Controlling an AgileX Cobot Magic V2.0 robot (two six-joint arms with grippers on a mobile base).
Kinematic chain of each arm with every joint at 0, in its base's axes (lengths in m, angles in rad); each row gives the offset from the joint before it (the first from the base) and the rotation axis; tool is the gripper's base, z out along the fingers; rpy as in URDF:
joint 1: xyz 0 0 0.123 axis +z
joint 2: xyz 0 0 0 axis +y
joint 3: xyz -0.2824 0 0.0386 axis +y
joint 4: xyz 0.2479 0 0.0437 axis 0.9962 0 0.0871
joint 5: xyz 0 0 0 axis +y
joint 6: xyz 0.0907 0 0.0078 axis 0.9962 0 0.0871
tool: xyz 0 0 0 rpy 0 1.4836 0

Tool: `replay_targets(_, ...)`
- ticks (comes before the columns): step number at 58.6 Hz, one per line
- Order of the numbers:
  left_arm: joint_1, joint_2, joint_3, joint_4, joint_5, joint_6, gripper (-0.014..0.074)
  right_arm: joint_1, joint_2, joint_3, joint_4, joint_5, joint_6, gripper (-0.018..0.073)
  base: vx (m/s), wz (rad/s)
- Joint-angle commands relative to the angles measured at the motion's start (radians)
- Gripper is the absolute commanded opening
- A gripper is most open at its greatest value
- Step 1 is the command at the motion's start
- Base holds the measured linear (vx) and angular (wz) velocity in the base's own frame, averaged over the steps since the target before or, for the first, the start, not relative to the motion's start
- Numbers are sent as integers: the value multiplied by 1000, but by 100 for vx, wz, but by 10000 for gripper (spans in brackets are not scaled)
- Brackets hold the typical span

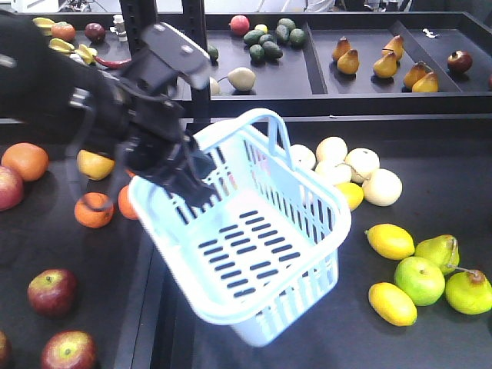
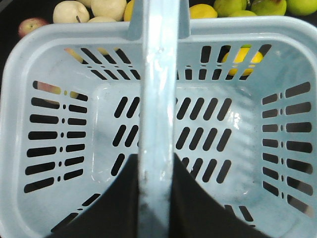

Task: Pick three apples into basket with both arms
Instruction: 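Close the left gripper on the basket handle and lift the basket, then hold the basket up with the left gripper while the base backs away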

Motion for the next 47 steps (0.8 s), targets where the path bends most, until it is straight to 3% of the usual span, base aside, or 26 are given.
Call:
replay_targets(1, -3, -109, -29, -39, 10, -75, -8, -4, -11, 11, -8, -71, -7, -9, 0, 0)
replay_targets(7, -3, -202, 50, -80, -1, -97, -8, -4, -11, 11, -8, -71, -7, -9, 0, 0)
replay_targets(20, -3, -472, 349, -126, -155, -147, -8, -4, -11, 11, -8, -71, -7, -9, 0, 0)
replay_targets(32, -3, -723, 549, -124, -232, -227, -8, -4, -11, 11, -8, -71, -7, -9, 0, 0)
replay_targets(47, -2, -954, 663, -98, -273, -232, -8, -4, -11, 11, -8, -71, -7, -9, 0, 0)
